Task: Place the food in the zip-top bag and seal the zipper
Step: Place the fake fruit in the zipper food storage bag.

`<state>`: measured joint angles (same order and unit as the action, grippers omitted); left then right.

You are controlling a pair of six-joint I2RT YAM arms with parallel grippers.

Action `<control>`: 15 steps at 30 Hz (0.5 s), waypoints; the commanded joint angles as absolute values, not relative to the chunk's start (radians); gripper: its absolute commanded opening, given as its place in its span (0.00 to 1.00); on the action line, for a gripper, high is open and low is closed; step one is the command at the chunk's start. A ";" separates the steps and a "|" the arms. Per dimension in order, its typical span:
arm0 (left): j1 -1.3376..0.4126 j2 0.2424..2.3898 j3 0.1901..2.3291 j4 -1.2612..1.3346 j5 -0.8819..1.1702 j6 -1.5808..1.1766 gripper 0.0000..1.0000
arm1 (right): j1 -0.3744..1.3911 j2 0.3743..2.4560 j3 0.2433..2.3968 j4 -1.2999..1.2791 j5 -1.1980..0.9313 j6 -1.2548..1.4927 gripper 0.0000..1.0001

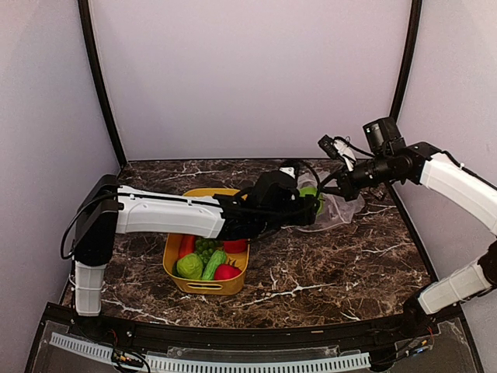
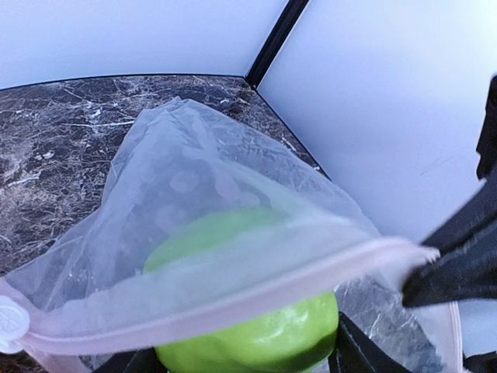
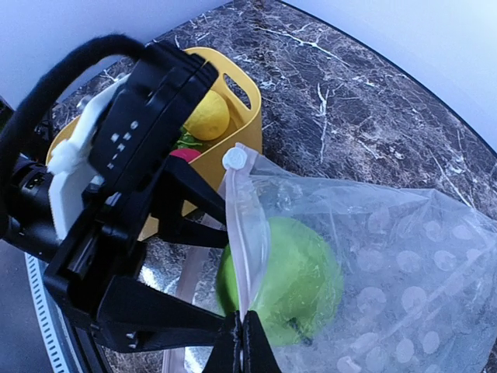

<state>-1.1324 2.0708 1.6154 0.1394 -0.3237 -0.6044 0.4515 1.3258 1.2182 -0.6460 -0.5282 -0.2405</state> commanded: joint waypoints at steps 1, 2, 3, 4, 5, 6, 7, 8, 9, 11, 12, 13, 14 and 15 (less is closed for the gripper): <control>-1.108 2.102 1.618 0.265 -0.333 -0.770 0.37 | 0.457 1.285 1.195 -0.633 -0.609 -0.206 0.00; -1.104 2.110 1.621 0.286 -0.325 -0.789 0.37 | 0.457 1.282 1.193 -0.630 -0.612 -0.204 0.00; -1.095 2.128 1.627 0.298 -0.301 -0.826 0.37 | 0.457 1.280 1.190 -0.628 -0.616 -0.203 0.00; -1.091 2.136 1.629 0.326 -0.287 -0.842 0.37 | 0.457 1.278 1.187 -0.625 -0.618 -0.200 0.00; -1.082 2.155 1.635 0.341 -0.253 -0.872 0.37 | 0.457 1.276 1.185 -0.622 -0.620 -0.198 0.00; -1.078 2.163 1.639 0.374 -0.236 -0.885 0.37 | 0.457 1.276 1.185 -0.623 -0.623 -0.197 0.00; -1.072 2.181 1.647 0.391 -0.198 -0.898 0.37 | 0.457 1.276 1.184 -0.620 -0.624 -0.198 0.00; -1.070 2.188 1.653 0.413 -0.180 -0.902 0.40 | 0.456 1.274 1.183 -0.618 -0.622 -0.195 0.00; -1.067 2.203 1.670 0.415 -0.153 -0.906 0.43 | 0.454 1.273 1.183 -0.615 -0.619 -0.192 0.00; -1.065 2.211 1.688 0.414 -0.123 -0.893 0.56 | 0.446 1.270 1.179 -0.606 -0.616 -0.184 0.00; -1.065 2.211 1.688 0.422 -0.107 -0.879 0.59 | 0.440 1.271 1.179 -0.601 -0.615 -0.179 0.00; -1.065 2.207 1.691 0.425 -0.101 -0.871 0.63 | 0.435 1.273 1.177 -0.598 -0.613 -0.177 0.00; -1.066 2.203 1.691 0.419 -0.100 -0.857 0.64 | 0.431 1.273 1.175 -0.596 -0.606 -0.177 0.00; -1.067 2.193 1.690 0.398 -0.106 -0.851 0.68 | 0.428 1.274 1.175 -0.597 -0.592 -0.179 0.00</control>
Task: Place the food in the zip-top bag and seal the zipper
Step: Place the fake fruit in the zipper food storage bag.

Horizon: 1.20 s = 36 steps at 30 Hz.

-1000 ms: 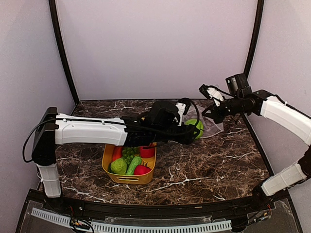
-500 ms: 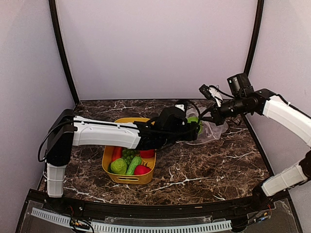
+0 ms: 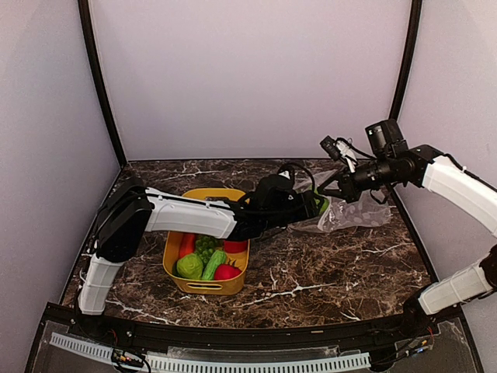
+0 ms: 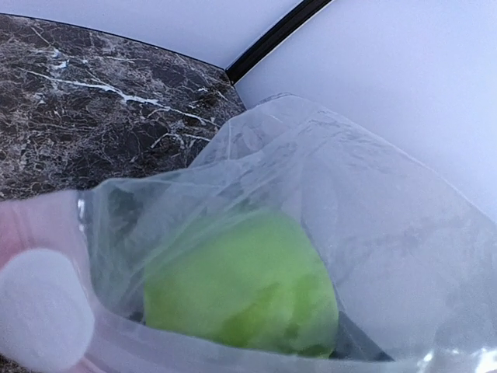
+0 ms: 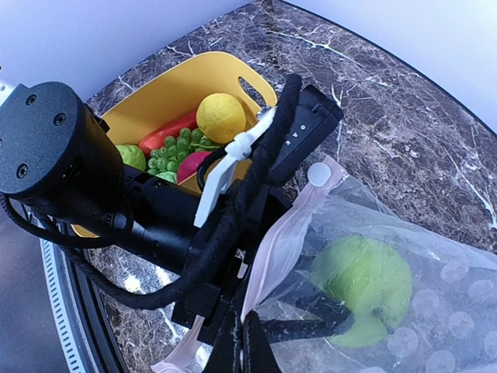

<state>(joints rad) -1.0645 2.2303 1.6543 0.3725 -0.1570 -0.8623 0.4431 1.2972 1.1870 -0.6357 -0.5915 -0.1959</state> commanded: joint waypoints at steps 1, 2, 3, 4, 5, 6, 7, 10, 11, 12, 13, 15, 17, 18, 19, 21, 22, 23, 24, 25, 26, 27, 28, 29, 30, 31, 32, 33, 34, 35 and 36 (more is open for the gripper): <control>-1.069 2.187 1.688 0.389 -0.119 -0.837 0.70 | 0.424 1.276 1.175 -0.596 -0.581 -0.179 0.00; -1.070 2.174 1.679 0.380 -0.124 -0.830 0.73 | 0.419 1.274 1.174 -0.594 -0.574 -0.179 0.00; -1.070 2.163 1.669 0.378 -0.133 -0.822 0.74 | 0.415 1.272 1.172 -0.591 -0.568 -0.179 0.00; -1.071 2.157 1.664 0.375 -0.135 -0.820 0.77 | 0.411 1.271 1.171 -0.589 -0.563 -0.178 0.00; -1.071 2.148 1.657 0.376 -0.134 -0.817 0.78 | 0.406 1.267 1.169 -0.586 -0.558 -0.176 0.00; -1.072 2.144 1.654 0.377 -0.132 -0.814 0.79 | 0.401 1.264 1.168 -0.586 -0.555 -0.176 0.00; -1.073 2.136 1.653 0.376 -0.128 -0.806 0.80 | 0.397 1.263 1.166 -0.585 -0.551 -0.175 0.00; -1.078 2.114 1.651 0.365 -0.123 -0.783 0.82 | 0.386 1.257 1.164 -0.582 -0.533 -0.173 0.00; -1.083 2.101 1.649 0.364 -0.123 -0.770 0.82 | 0.382 1.258 1.164 -0.581 -0.526 -0.172 0.00; -1.084 2.094 1.647 0.364 -0.122 -0.765 0.82 | 0.379 1.258 1.165 -0.580 -0.517 -0.172 0.00; -1.088 2.080 1.639 0.367 -0.120 -0.758 0.82 | 0.374 1.258 1.167 -0.577 -0.506 -0.171 0.00; -1.093 2.057 1.628 0.376 -0.111 -0.755 0.82 | 0.367 1.264 1.172 -0.572 -0.468 -0.171 0.00; -1.098 2.032 1.618 0.382 -0.098 -0.744 0.82 | 0.358 1.272 1.186 -0.572 -0.423 -0.180 0.00; -1.105 2.020 1.616 0.384 -0.089 -0.729 0.82 | 0.353 1.278 1.197 -0.572 -0.397 -0.186 0.00; -1.108 1.997 1.612 0.385 -0.084 -0.717 0.82 | 0.351 1.286 1.211 -0.574 -0.371 -0.194 0.00; -1.117 1.955 1.607 0.389 -0.063 -0.670 0.81 | 0.340 1.301 1.253 -0.579 -0.321 -0.212 0.00; -1.123 1.940 1.601 0.385 -0.054 -0.636 0.81 | 0.332 1.309 1.280 -0.581 -0.301 -0.222 0.00; -1.125 1.908 1.595 0.374 -0.052 -0.620 0.80 | 0.323 1.319 1.307 -0.582 -0.286 -0.228 0.00; -1.128 1.874 1.575 0.366 -0.052 -0.596 0.80 | 0.309 1.331 1.333 -0.583 -0.270 -0.238 0.00; -1.128 1.856 1.560 0.355 -0.056 -0.589 0.80 | 0.296 1.344 1.358 -0.584 -0.255 -0.250 0.00; -1.128 1.820 1.522 0.349 -0.072 -0.576 0.80 | 0.283 1.362 1.383 -0.587 -0.239 -0.262 0.00; -1.128 1.801 1.502 0.330 -0.082 -0.568 0.80 | 0.268 1.382 1.412 -0.588 -0.221 -0.276 0.00; -1.128 1.766 1.468 0.317 -0.108 -0.548 0.80 | 0.250 1.404 1.441 -0.592 -0.209 -0.291 0.00; -1.128 1.751 1.452 0.281 -0.121 -0.535 0.79 | 0.234 1.435 1.471 -0.595 -0.203 -0.306 0.00; -1.127 1.719 1.421 0.261 -0.149 -0.509 0.79 | 0.218 1.451 1.501 -0.596 -0.199 -0.322 0.00; -1.127 1.702 1.405 0.221 -0.164 -0.498 0.80 | 0.206 1.481 1.526 -0.597 -0.193 -0.339 0.00; -1.127 1.672 1.374 0.199 -0.196 -0.479 0.79 | 0.197 1.501 1.551 -0.596 -0.186 -0.356 0.00; -1.127 1.656 1.359 0.158 -0.211 -0.471 0.79 | 0.191 1.518 1.571 -0.594 -0.179 -0.369 0.00; -1.126 1.625 1.328 0.136 -0.236 -0.456 0.79 | 0.188 1.533 1.588 -0.589 -0.169 -0.381 0.00; -1.126 1.610 1.314 0.089 -0.266 -0.451 0.79 | 0.187 1.542 1.601 -0.581 -0.155 -0.387 0.00; -1.125 1.579 1.282 0.066 -0.280 -0.448 0.79 | 0.186 1.548 1.608 -0.573 -0.149 -0.387 0.00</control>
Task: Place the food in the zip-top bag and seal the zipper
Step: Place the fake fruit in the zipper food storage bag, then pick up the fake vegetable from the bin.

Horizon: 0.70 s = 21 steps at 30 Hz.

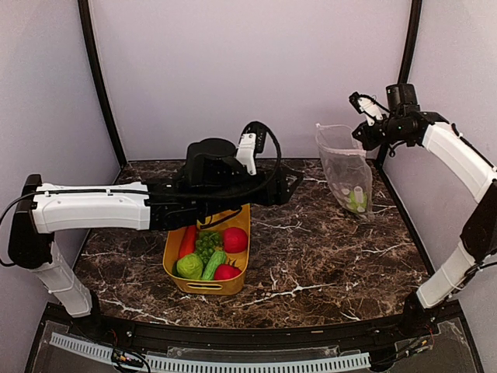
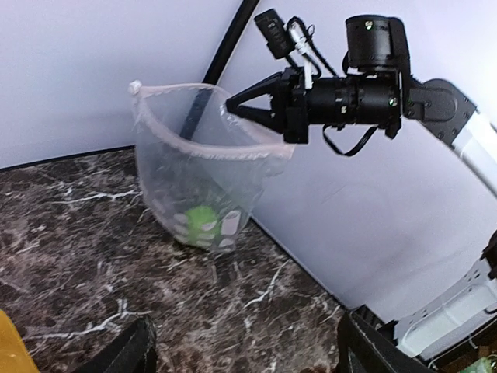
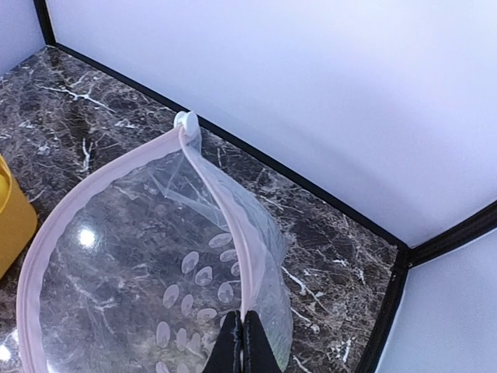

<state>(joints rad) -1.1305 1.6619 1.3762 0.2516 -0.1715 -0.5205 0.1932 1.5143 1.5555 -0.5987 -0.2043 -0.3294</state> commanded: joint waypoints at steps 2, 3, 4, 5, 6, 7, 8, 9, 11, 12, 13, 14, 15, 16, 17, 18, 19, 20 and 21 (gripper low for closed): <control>-1.124 1.527 1.219 0.016 -0.314 -0.448 0.79 | 0.189 1.549 1.624 -0.570 -0.175 -0.385 0.00; -1.125 1.510 1.196 -0.027 -0.332 -0.448 0.79 | 0.193 1.548 1.633 -0.572 -0.183 -0.387 0.00; -1.125 1.472 1.152 -0.046 -0.341 -0.452 0.79 | 0.198 1.548 1.638 -0.569 -0.180 -0.389 0.00; -1.125 1.453 1.132 -0.087 -0.362 -0.454 0.79 | 0.203 1.545 1.637 -0.566 -0.176 -0.391 0.00; -1.124 1.419 1.095 -0.106 -0.375 -0.463 0.79 | 0.207 1.539 1.628 -0.562 -0.179 -0.390 0.00; -1.124 1.400 1.062 -0.139 -0.399 -0.473 0.80 | 0.215 1.530 1.608 -0.558 -0.186 -0.386 0.00; -1.124 1.367 1.046 -0.156 -0.413 -0.480 0.80 | 0.224 1.514 1.576 -0.553 -0.203 -0.368 0.00; -1.124 1.352 1.012 -0.185 -0.439 -0.498 0.80 | 0.241 1.498 1.529 -0.546 -0.233 -0.349 0.00; -1.124 1.292 0.955 -0.209 -0.465 -0.527 0.81 | 0.295 1.458 1.433 -0.536 -0.282 -0.332 0.00; -1.124 1.280 0.938 -0.218 -0.469 -0.534 0.82 | 0.333 1.439 1.383 -0.529 -0.292 -0.336 0.00; -1.124 1.258 0.908 -0.222 -0.470 -0.547 0.83 | 0.367 1.417 1.341 -0.516 -0.297 -0.342 0.00; -1.124 1.249 0.895 -0.231 -0.468 -0.551 0.83 | 0.405 1.397 1.294 -0.498 -0.307 -0.343 0.00; -1.124 1.236 0.877 -0.237 -0.461 -0.555 0.84 | 0.422 1.373 1.254 -0.477 -0.324 -0.342 0.00; -1.124 1.232 0.872 -0.254 -0.453 -0.555 0.84 | 0.434 1.348 1.225 -0.463 -0.342 -0.337 0.00; -1.122 1.230 0.868 -0.264 -0.451 -0.553 0.85 | 0.437 1.334 1.201 -0.457 -0.359 -0.327 0.00; -1.122 1.231 0.869 -0.291 -0.443 -0.549 0.85 | 0.437 1.325 1.192 -0.455 -0.367 -0.318 0.00; -1.117 1.235 0.871 -0.303 -0.437 -0.544 0.86 | 0.439 1.315 1.187 -0.459 -0.376 -0.316 0.00; -1.113 1.240 0.876 -0.325 -0.430 -0.540 0.86 | 0.437 1.305 1.178 -0.460 -0.379 -0.318 0.00; -1.103 1.248 0.878 -0.335 -0.427 -0.539 0.86 | 0.437 1.294 1.170 -0.459 -0.382 -0.318 0.00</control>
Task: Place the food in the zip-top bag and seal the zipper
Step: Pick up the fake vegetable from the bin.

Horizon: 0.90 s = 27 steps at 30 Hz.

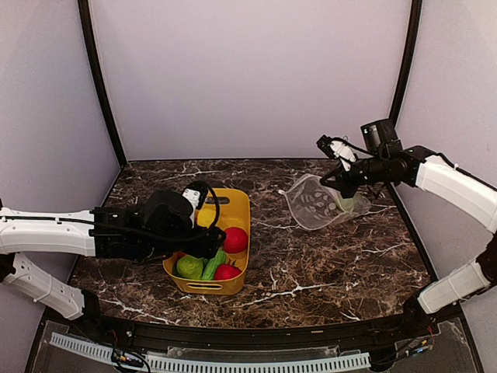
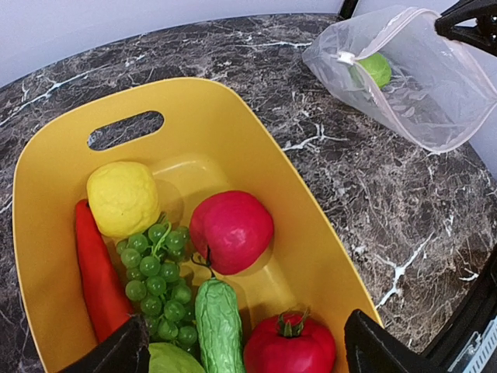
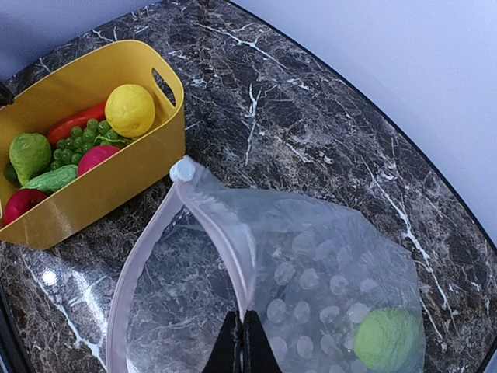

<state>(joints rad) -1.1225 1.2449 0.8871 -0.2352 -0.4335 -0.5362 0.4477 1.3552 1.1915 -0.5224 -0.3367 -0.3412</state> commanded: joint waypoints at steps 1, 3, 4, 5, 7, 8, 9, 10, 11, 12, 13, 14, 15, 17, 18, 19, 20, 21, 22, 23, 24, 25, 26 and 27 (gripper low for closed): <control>-1.097 1.251 0.877 -0.343 -0.416 -0.537 0.85 | 0.437 1.283 1.159 -0.458 -0.385 -0.316 0.00; -1.063 1.269 0.877 -0.337 -0.373 -0.532 0.82 | 0.438 1.260 1.137 -0.453 -0.393 -0.296 0.00; -1.054 1.274 0.878 -0.335 -0.359 -0.530 0.82 | 0.438 1.247 1.126 -0.451 -0.407 -0.292 0.00; -1.042 1.284 0.881 -0.328 -0.339 -0.526 0.81 | 0.437 1.233 1.114 -0.446 -0.418 -0.286 0.00; -1.021 1.298 0.884 -0.324 -0.318 -0.519 0.83 | 0.437 1.208 1.079 -0.428 -0.435 -0.288 0.00; -1.014 1.304 0.885 -0.320 -0.308 -0.517 0.83 | 0.436 1.196 1.062 -0.418 -0.441 -0.294 0.00; -0.997 1.319 0.887 -0.318 -0.287 -0.512 0.84 | 0.437 1.180 1.044 -0.405 -0.440 -0.297 0.00; -0.988 1.328 0.889 -0.312 -0.272 -0.507 0.85 | 0.436 1.165 1.024 -0.386 -0.435 -0.292 0.00; -0.972 1.344 0.891 -0.310 -0.251 -0.496 0.85 | 0.435 1.151 1.003 -0.367 -0.439 -0.284 0.00; -0.966 1.352 0.894 -0.308 -0.245 -0.491 0.85 | 0.429 1.136 0.983 -0.350 -0.455 -0.277 0.00; -0.959 1.368 0.900 -0.306 -0.242 -0.476 0.85 | 0.425 1.129 0.967 -0.340 -0.477 -0.276 0.00; -0.957 1.375 0.903 -0.301 -0.241 -0.468 0.86 | 0.421 1.125 0.953 -0.333 -0.495 -0.277 0.00; -0.953 1.389 0.912 -0.300 -0.234 -0.452 0.86 | 0.420 1.123 0.945 -0.324 -0.506 -0.280 0.00; -0.947 1.412 0.928 -0.299 -0.222 -0.434 0.86 | 0.415 1.118 0.927 -0.295 -0.513 -0.278 0.00; -0.945 1.421 0.935 -0.298 -0.207 -0.429 0.86 | 0.406 1.113 0.912 -0.277 -0.536 -0.271 0.00; -0.938 1.440 0.949 -0.299 -0.198 -0.417 0.86 | 0.393 1.108 0.907 -0.268 -0.555 -0.273 0.00; -0.935 1.451 0.964 -0.302 -0.179 -0.412 0.87 | 0.380 1.100 0.900 -0.264 -0.559 -0.275 0.00; -0.930 1.472 0.974 -0.307 -0.166 -0.399 0.87 | 0.367 1.089 0.892 -0.261 -0.560 -0.273 0.00; -0.927 1.483 0.992 -0.312 -0.137 -0.380 0.89 | 0.350 1.073 0.876 -0.253 -0.564 -0.266 0.00; -0.926 1.502 1.001 -0.315 -0.122 -0.372 0.89 | 0.337 1.057 0.856 -0.241 -0.572 -0.256 0.00; -0.924 1.518 1.018 -0.321 -0.100 -0.361 0.90 | 0.326 1.044 0.835 -0.231 -0.579 -0.253 0.00; -0.919 1.525 1.024 -0.322 -0.091 -0.358 0.90 | 0.316 1.035 0.820 -0.228 -0.586 -0.255 0.00; -0.916 1.535 1.035 -0.325 -0.070 -0.355 0.90 | 0.307 1.031 0.812 -0.227 -0.589 -0.254 0.00; -0.907 1.540 1.039 -0.325 -0.057 -0.354 0.91 | 0.296 1.026 0.807 -0.227 -0.592 -0.252 0.00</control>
